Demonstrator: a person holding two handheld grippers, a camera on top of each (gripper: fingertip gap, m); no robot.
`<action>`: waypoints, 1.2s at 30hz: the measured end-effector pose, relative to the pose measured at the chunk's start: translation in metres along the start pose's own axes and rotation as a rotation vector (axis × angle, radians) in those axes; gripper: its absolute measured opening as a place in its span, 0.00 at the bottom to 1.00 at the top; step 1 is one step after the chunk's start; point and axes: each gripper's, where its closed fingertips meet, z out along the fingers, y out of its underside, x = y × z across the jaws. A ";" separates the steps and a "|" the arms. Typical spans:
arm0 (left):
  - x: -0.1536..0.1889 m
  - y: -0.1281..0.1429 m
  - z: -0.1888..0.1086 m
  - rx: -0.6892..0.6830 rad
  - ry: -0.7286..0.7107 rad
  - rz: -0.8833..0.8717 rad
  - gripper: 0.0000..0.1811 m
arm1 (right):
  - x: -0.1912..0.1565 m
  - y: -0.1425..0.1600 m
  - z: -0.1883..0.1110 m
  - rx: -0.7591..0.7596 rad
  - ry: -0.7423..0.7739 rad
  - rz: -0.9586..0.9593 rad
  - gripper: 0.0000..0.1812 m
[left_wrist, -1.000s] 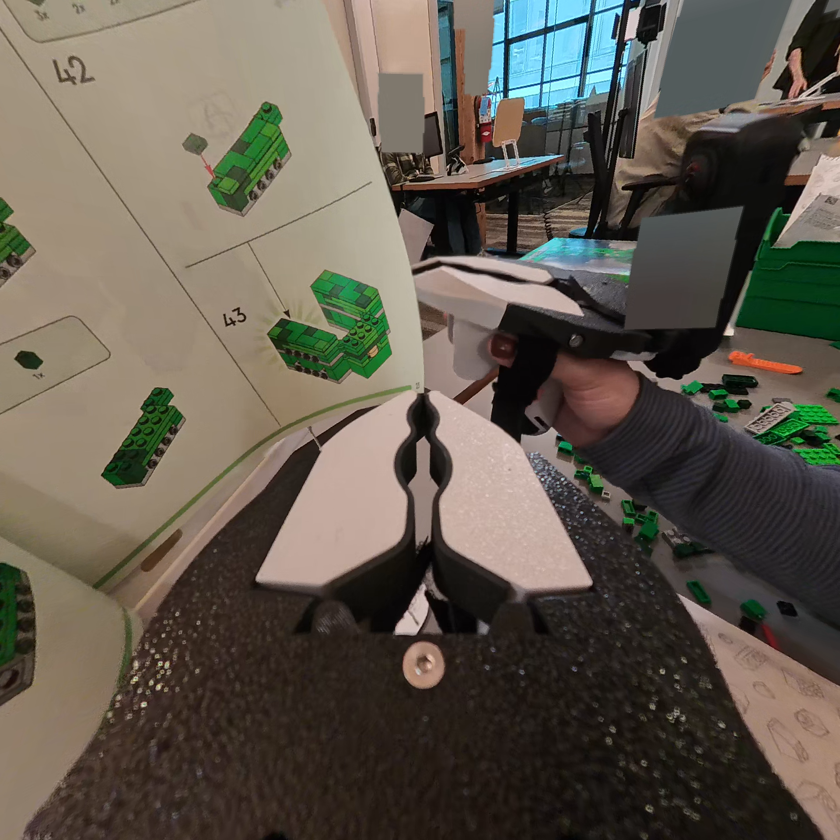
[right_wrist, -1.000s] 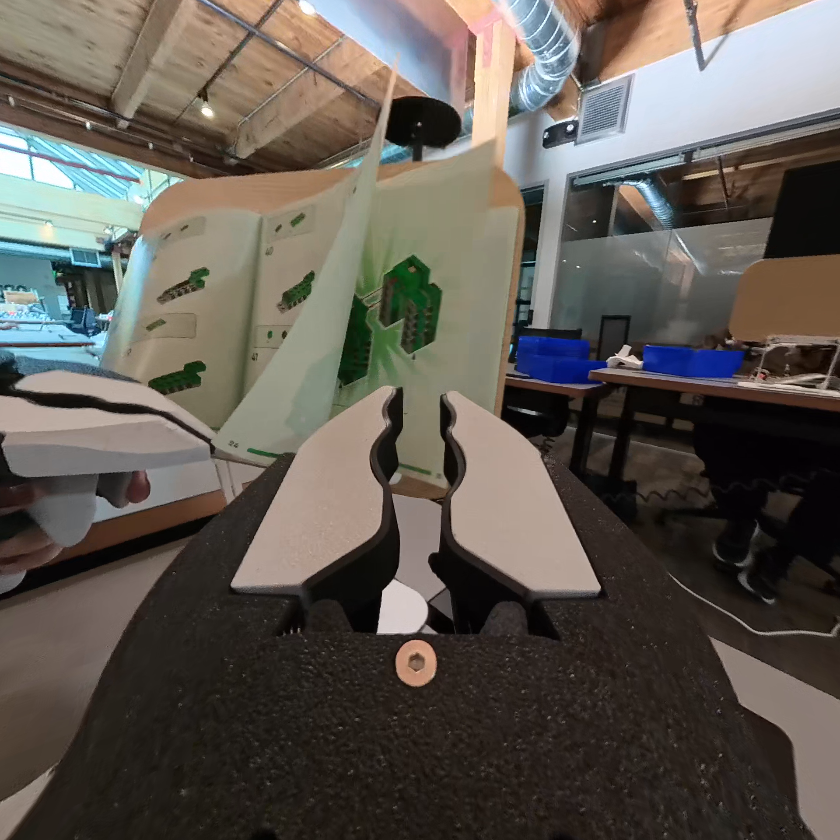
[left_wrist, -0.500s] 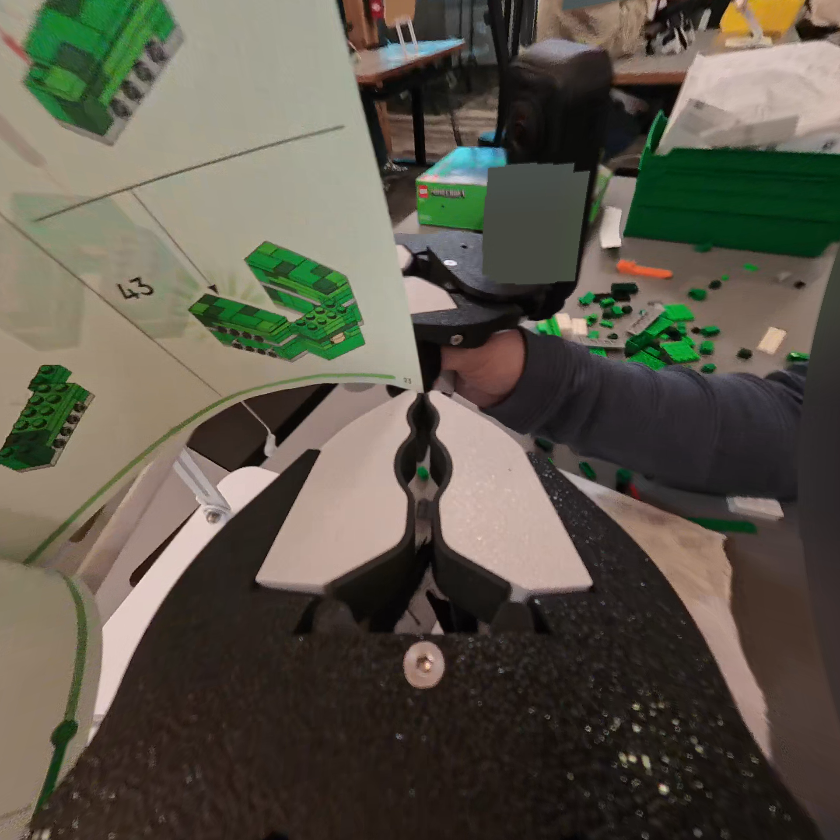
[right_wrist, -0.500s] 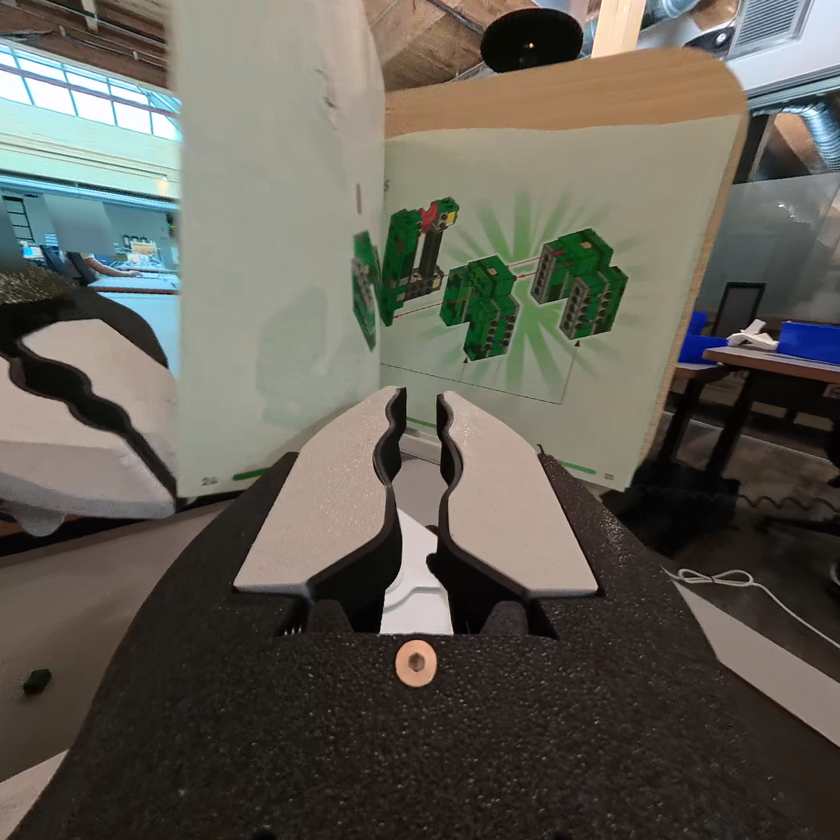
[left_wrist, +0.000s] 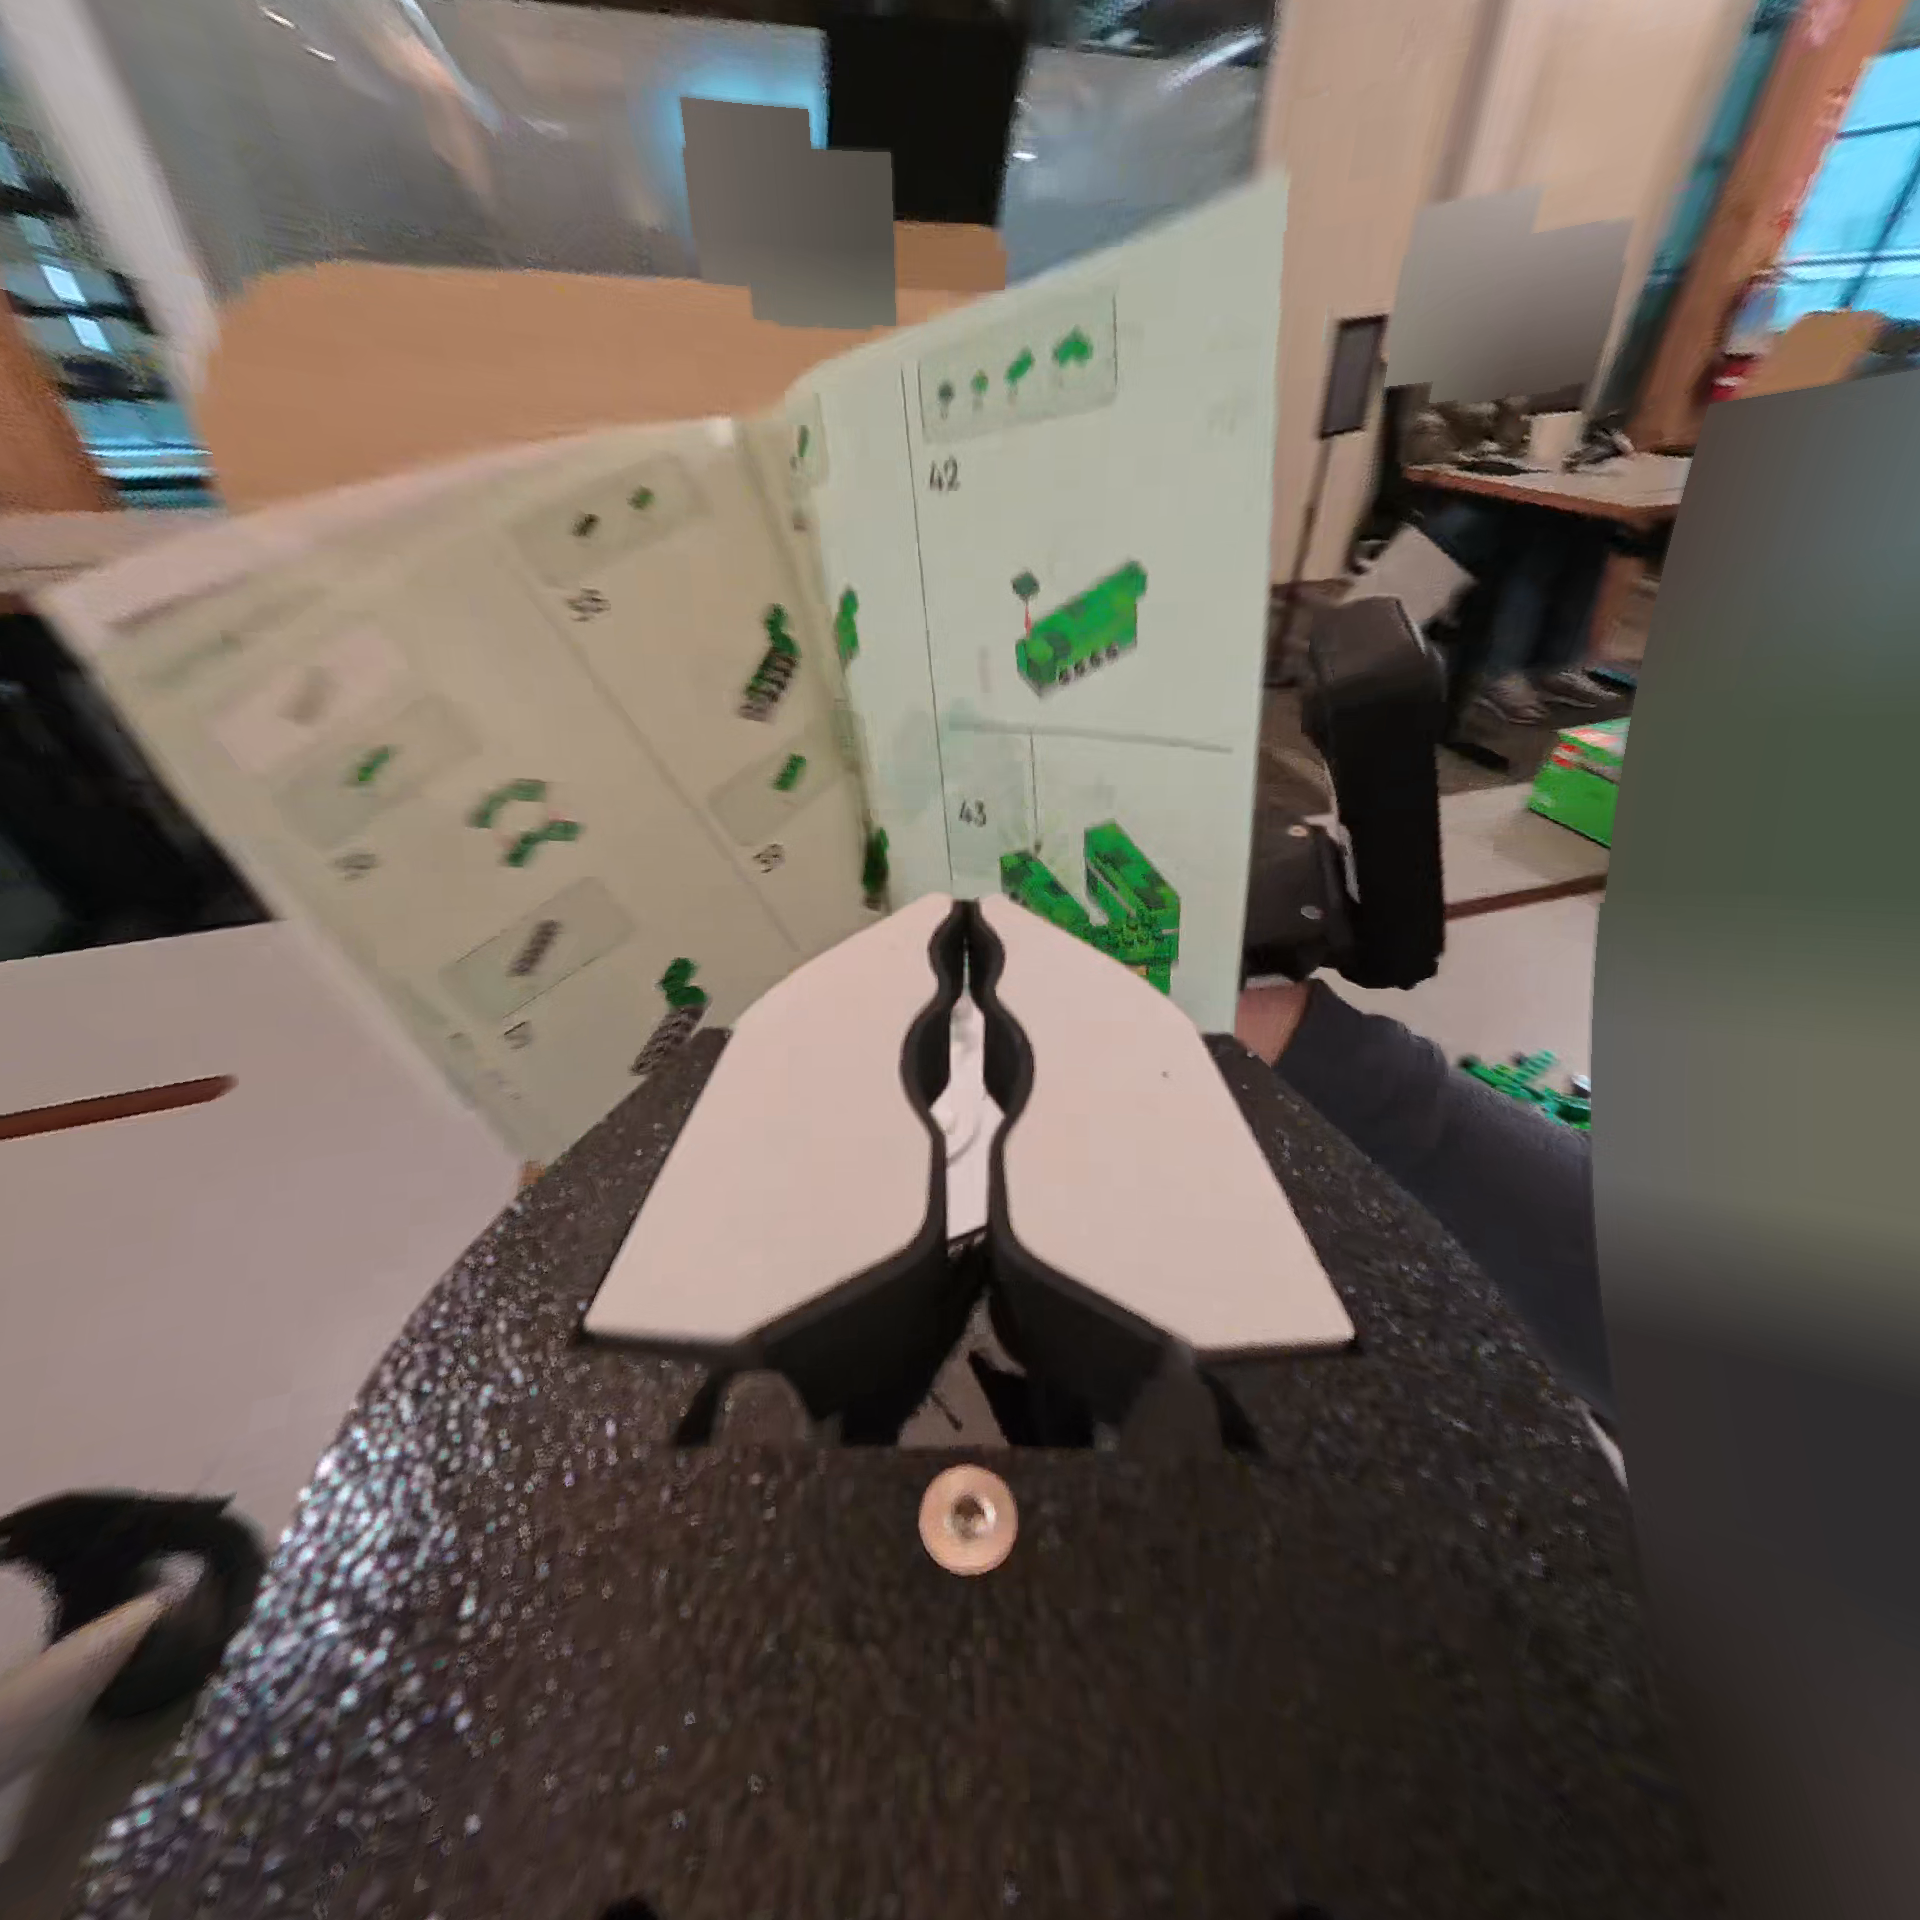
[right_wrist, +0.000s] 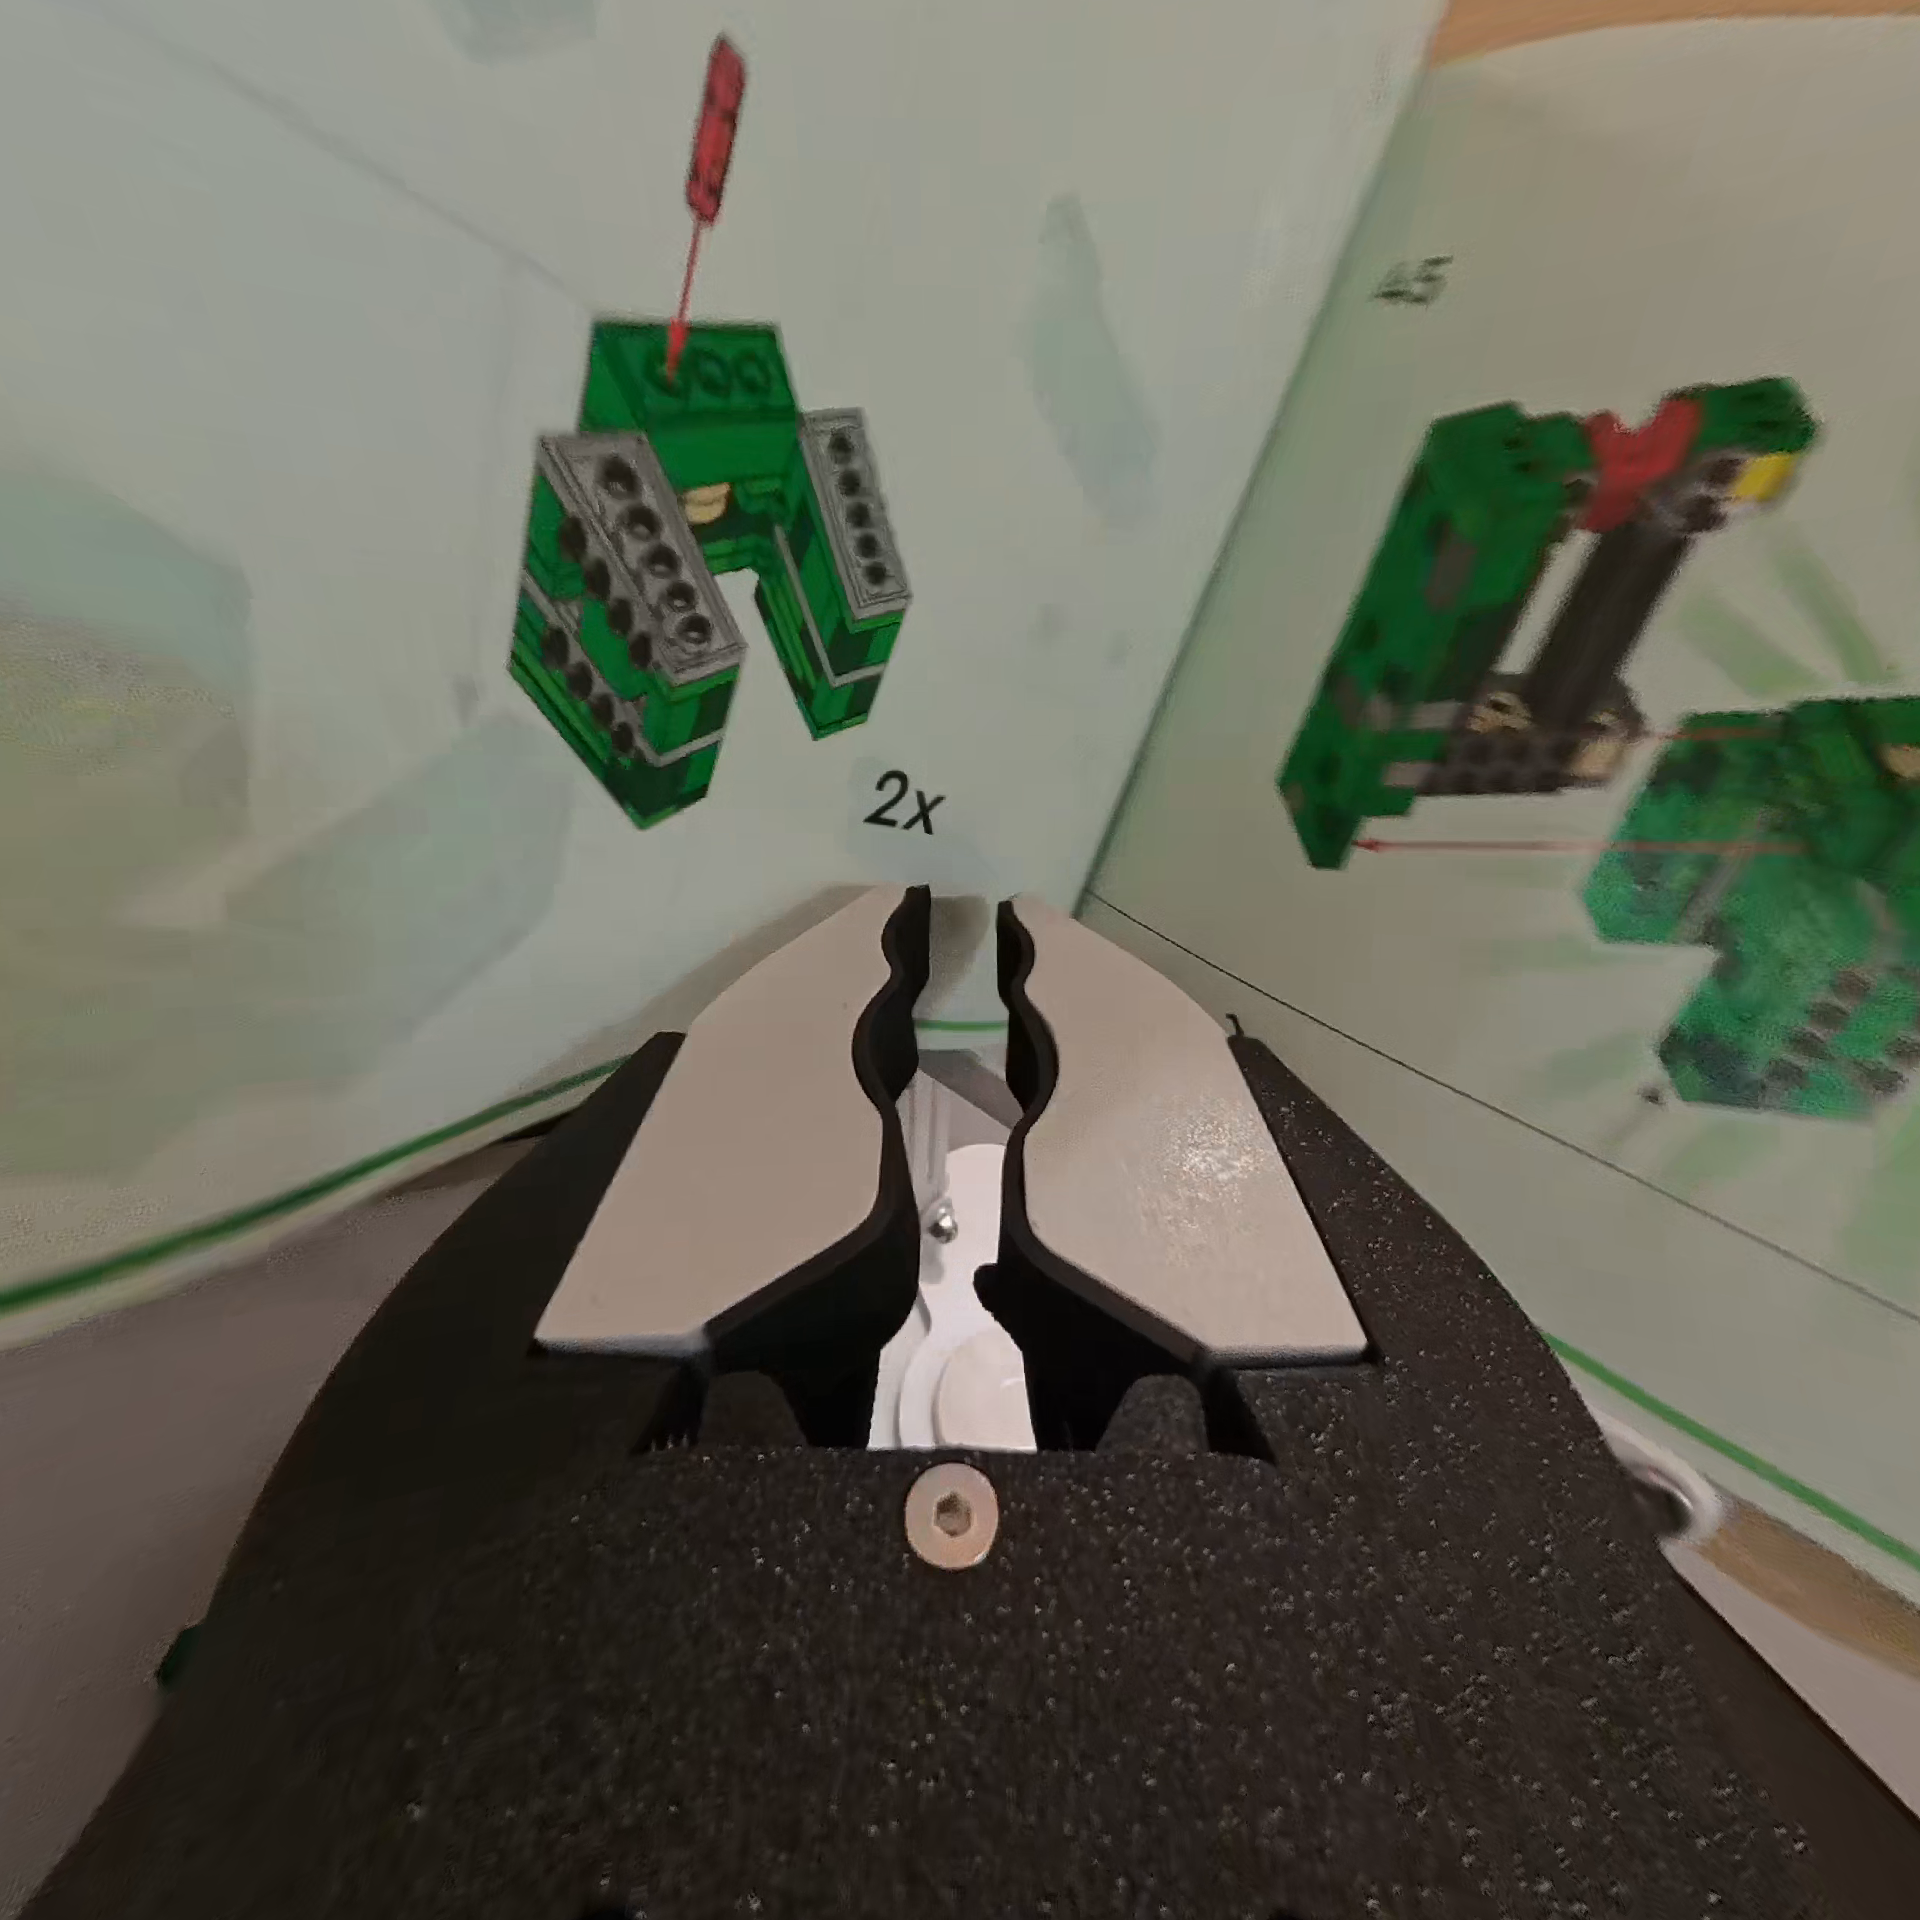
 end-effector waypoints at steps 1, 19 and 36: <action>-0.005 0.000 -0.008 -0.001 -0.039 0.005 0.00 | -0.004 0.000 0.005 -0.016 0.002 -0.022 0.06; -0.068 0.076 0.063 -0.157 0.049 -0.199 0.00 | -0.021 0.005 0.041 -0.096 0.052 -0.132 0.05; -0.107 0.079 0.110 0.119 -0.173 -0.077 0.00 | -0.015 0.011 0.029 -0.095 0.060 -0.233 0.07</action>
